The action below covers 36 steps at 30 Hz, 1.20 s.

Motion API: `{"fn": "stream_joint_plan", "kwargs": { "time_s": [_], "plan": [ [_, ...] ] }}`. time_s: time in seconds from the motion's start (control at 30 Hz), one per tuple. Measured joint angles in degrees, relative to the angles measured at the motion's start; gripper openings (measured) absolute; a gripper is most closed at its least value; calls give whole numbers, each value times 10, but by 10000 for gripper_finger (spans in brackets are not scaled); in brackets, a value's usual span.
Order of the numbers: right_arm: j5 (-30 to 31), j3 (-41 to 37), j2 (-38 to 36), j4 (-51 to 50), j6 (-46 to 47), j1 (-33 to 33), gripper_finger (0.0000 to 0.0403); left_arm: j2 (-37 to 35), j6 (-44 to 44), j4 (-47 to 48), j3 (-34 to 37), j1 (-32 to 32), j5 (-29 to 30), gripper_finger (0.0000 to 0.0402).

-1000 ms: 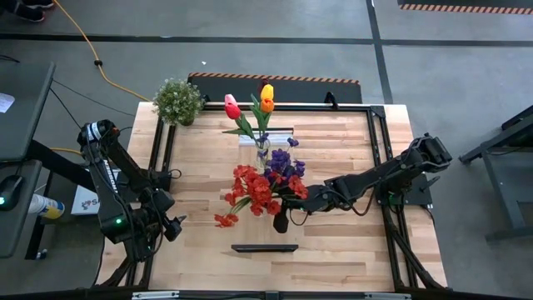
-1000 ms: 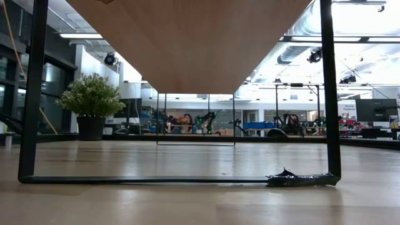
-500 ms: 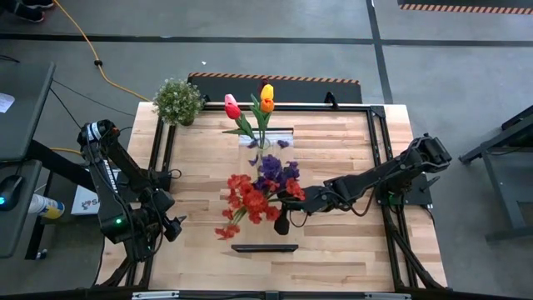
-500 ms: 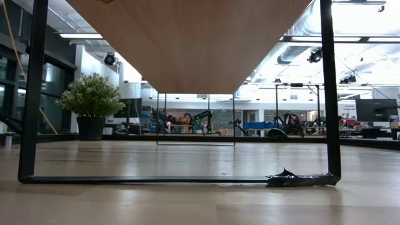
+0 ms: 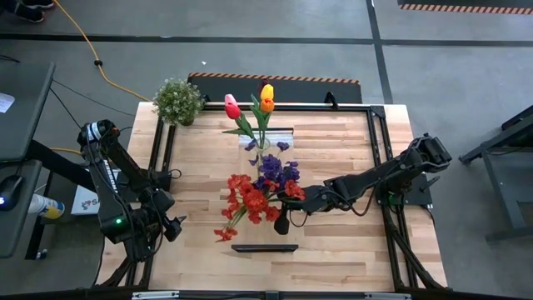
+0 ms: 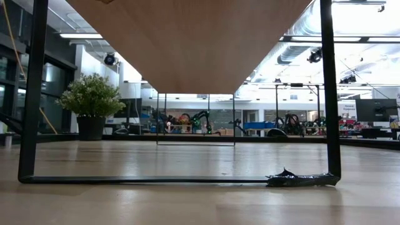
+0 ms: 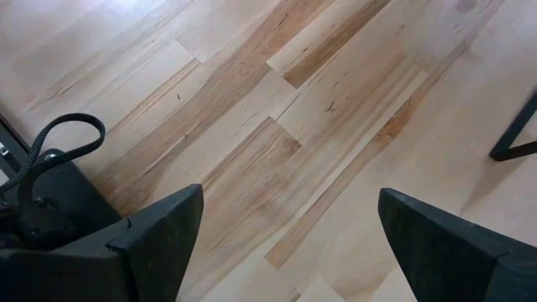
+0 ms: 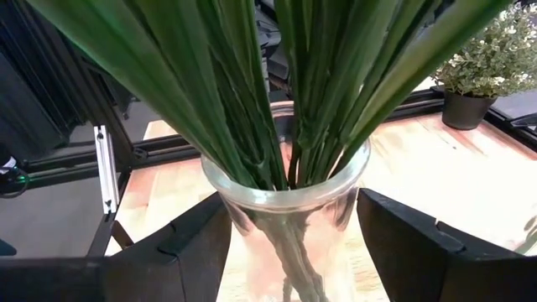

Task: Pick and place flowers into a vace then onto a shelf
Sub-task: Put the transparent vase with flowers on the shelf, then return to Home Position

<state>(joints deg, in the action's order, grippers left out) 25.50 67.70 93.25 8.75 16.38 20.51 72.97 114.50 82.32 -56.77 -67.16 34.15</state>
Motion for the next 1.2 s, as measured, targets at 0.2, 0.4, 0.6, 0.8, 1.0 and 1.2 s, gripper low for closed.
{"fn": "stream_joint_plan", "kwargs": {
  "time_s": [0.2,0.4,0.6,0.8,1.0,1.2],
  "plan": [
    [0,0,-7,-11,-2,0,246,0,0,0,0,0,0,390],
    [6,1,-39,-64,0,1,246,0,0,1,0,0,0,391],
    [-7,1,-46,-77,1,1,246,0,0,0,0,0,0,392],
    [-32,1,-46,-84,3,2,246,0,0,0,0,0,0,390],
    [-43,1,-46,-99,3,2,246,0,0,0,0,0,0,392],
    [-47,1,-55,-116,2,3,246,0,0,0,0,0,0,392]
  ]
}}
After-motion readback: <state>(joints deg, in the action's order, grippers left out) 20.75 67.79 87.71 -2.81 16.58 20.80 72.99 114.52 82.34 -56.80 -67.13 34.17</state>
